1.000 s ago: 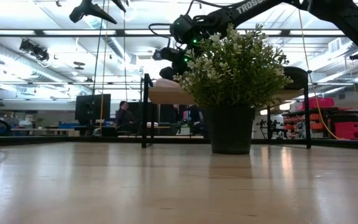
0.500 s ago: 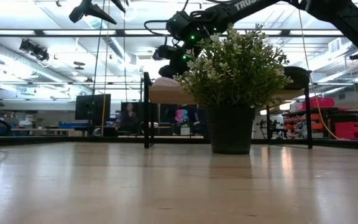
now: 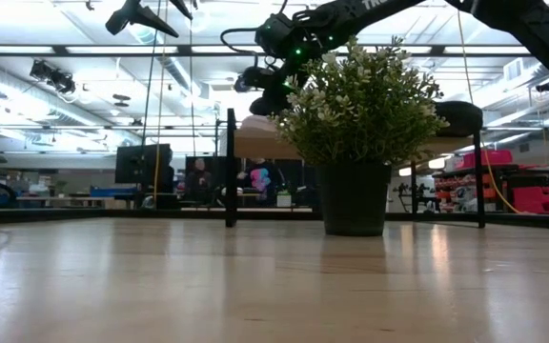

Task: Pick and place slides into the shelf
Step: Put the pink slipper on the shelf

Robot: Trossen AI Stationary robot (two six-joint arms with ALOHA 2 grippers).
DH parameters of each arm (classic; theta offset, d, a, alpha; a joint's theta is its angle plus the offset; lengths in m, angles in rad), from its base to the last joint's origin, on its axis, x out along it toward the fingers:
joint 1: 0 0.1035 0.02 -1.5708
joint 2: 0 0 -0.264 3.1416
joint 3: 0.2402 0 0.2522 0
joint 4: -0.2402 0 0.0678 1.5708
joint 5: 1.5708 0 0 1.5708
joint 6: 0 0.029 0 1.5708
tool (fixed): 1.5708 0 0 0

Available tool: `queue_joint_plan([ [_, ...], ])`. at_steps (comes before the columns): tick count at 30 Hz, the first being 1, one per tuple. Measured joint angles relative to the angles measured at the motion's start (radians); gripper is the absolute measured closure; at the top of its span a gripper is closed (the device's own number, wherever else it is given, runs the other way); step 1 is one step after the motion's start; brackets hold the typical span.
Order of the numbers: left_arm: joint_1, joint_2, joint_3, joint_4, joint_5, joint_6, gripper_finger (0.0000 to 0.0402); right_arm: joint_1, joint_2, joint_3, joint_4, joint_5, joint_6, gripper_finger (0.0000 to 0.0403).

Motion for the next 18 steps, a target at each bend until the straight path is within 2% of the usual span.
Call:
queue_joint_plan([
  [9,0.0,0.0,0.0,0.0,-0.002,0.0,0.0207,-0.001,-0.014,0.001,-0.066,-0.085,0.003,0.0389],
  [18,0.0,0.0,0.0,0.0,-0.003,0.001,0.0202,0.001,-0.019,0.001,-0.066,-0.092,0.006,0.0328],
])
